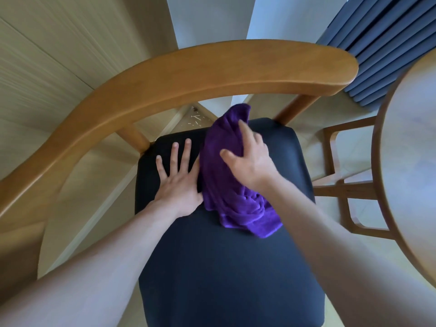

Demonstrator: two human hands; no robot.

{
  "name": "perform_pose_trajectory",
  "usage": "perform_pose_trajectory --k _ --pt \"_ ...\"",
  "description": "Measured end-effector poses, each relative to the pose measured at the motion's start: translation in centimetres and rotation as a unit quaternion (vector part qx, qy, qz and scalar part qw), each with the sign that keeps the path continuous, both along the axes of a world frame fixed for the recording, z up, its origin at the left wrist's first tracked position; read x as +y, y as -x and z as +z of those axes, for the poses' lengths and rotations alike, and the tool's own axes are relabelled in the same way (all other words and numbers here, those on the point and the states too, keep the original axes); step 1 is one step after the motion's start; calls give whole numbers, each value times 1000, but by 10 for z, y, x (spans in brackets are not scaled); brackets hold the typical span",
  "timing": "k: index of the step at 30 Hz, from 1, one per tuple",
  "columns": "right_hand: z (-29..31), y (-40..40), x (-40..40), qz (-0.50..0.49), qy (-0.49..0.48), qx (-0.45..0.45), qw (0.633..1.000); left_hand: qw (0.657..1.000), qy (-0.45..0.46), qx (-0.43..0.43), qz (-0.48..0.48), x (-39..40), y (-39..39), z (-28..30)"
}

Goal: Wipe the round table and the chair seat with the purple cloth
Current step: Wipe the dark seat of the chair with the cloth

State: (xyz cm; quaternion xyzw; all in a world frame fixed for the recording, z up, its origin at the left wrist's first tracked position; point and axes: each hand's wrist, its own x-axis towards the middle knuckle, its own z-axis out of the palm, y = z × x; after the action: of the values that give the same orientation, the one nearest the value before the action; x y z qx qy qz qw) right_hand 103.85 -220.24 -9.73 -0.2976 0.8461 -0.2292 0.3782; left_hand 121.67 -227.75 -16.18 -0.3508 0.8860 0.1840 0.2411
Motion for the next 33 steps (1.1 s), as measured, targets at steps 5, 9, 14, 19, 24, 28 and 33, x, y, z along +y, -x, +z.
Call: perform_pose_trajectory --k 5,9,14,19,24,28,33 --pt "-29 -54 12 140 9 172 975 1000 -5 12 8 1 1 2" --pt "-27 -15 21 215 -20 189 958 1000 -8 23 12 0 1 1" --pt "-16 43 41 149 -133 272 941 999 -9 38 34 1 0 -4" --pt "-22 23 17 37 -135 244 960 998 10 55 32 2 -2 -10" --pt "-33 -8 10 90 -87 272 954 998 8 61 33 1 -1 -10" --pt "-29 -13 42 327 -46 236 914 998 -7 62 33 0 -1 -7" --pt "-29 40 56 328 -98 322 883 997 0 66 36 2 -2 -9"
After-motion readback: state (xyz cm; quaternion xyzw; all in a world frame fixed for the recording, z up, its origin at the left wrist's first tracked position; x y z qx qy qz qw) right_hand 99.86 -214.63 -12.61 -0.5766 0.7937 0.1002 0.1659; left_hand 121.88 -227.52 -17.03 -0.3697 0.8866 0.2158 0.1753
